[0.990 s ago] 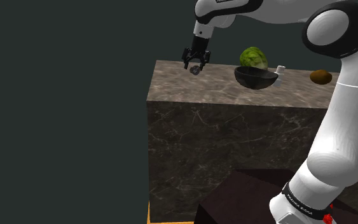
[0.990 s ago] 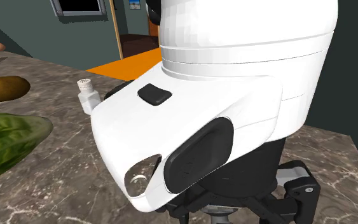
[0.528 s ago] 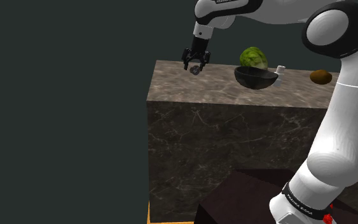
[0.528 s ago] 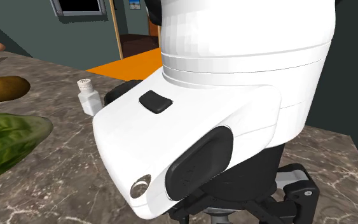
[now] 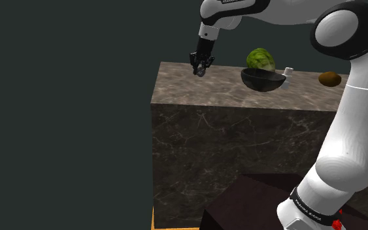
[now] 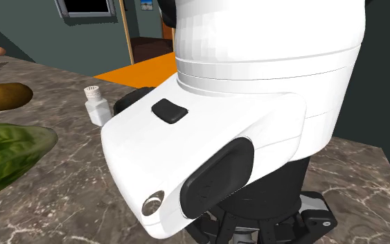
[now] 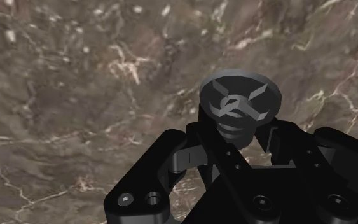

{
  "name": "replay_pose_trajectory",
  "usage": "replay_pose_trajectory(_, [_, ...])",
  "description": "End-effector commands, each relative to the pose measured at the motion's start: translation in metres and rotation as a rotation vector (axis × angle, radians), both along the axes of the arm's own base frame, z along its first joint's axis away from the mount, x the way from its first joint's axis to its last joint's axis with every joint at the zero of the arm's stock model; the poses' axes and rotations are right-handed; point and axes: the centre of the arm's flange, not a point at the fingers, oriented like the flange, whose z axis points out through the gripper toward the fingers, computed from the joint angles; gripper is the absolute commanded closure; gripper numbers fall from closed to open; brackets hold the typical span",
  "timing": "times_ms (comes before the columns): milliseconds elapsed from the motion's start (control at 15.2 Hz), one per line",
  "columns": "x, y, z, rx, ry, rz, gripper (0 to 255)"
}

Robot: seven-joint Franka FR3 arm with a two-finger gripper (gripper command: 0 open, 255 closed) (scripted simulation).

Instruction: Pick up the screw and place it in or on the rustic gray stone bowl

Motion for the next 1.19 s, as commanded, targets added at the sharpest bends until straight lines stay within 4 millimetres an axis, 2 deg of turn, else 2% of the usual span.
replay_pose_trajectory(0, [0.000, 0.000, 0.000, 0.000, 0.000, 0.000, 255])
replay_pose_trajectory(132, [0.000, 0.000, 0.000, 0.000, 0.000, 0.000, 255])
replay_pose_trajectory(1122, [0.000, 0.000, 0.079, 0.000, 0.000, 0.000, 255])
